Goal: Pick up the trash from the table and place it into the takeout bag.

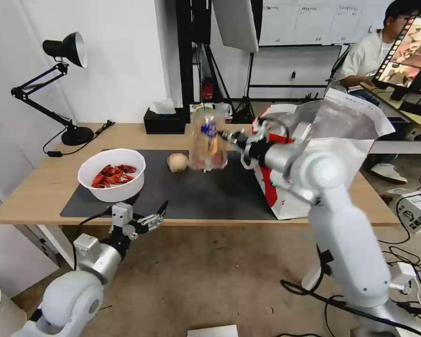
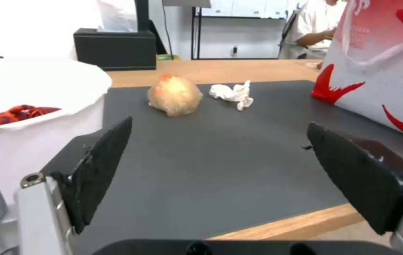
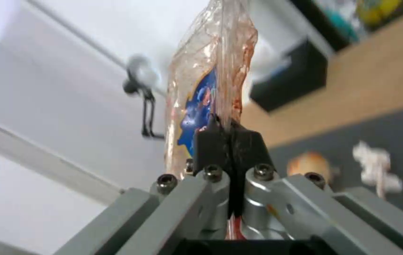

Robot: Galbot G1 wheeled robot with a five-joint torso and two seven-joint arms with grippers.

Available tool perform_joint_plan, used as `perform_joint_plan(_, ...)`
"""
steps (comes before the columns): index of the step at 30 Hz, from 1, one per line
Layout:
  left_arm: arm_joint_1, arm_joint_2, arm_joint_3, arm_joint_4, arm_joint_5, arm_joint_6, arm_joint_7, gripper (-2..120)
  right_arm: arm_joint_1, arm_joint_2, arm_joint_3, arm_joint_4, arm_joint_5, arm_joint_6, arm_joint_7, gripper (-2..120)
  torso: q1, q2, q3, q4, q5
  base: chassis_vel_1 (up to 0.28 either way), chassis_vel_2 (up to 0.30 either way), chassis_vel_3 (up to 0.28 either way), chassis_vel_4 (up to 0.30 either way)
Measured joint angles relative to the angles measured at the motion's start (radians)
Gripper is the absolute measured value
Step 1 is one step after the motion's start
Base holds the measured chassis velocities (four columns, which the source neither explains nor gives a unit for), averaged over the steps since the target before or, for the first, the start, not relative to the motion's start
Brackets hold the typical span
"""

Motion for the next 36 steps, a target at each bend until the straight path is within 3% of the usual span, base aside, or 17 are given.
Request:
perform_joint_plan(10, 0.008, -0.018, 0.004, 0.001, 0.007, 0.000, 0.004, 100, 0.039, -0.084, 0.060, 0.003, 0.028, 0.090, 0.004, 0, 0.000, 0.000, 0.000, 0.0000, 0.0001, 0.000, 0.000, 0.000, 0.000)
perform_joint_plan(13, 0.010, -0.034, 0.024, 0.009, 0.021, 0.001, 0.004, 100, 0.040, -0.183, 0.119, -0.006, 0.035, 0.150, -0.012, 0, 0.000, 0.000, 0.000, -0.0002, 0.0001, 0.000, 0.000, 0.000, 0.000)
perform_joint_plan(16, 0.010, -0.041, 0.032, 0.016, 0.023, 0.001, 0.004, 100, 0.036, -0.236, 0.134, -0.014, 0.028, 0.168, -0.022, 0, 0.000, 0.000, 0.000, -0.0001, 0.0002, 0.000, 0.000, 0.000, 0.000)
perform_joint_plan(20, 0.000, -0.040, 0.042, 0.018, 0.023, 0.000, 0.004, 100, 0.015, -0.308, 0.149, -0.023, -0.071, 0.175, -0.056, 0, 0.000, 0.000, 0.000, -0.0003, 0.0002, 0.000, 0.000, 0.000, 0.000)
perform_joint_plan(27, -0.028, -0.033, 0.073, 0.023, 0.023, 0.000, 0.002, 100, -0.037, -0.349, 0.152, -0.032, -0.207, 0.186, -0.038, 0, 0.000, 0.000, 0.000, -0.0003, 0.0000, 0.000, 0.000, 0.000, 0.000)
perform_joint_plan(36, -0.034, -0.041, 0.095, 0.023, 0.025, -0.005, -0.001, 100, -0.083, -0.350, 0.149, -0.037, -0.252, 0.156, 0.004, 0, 0.000, 0.000, 0.000, -0.0002, 0.0000, 0.000, 0.000, 0.000, 0.000)
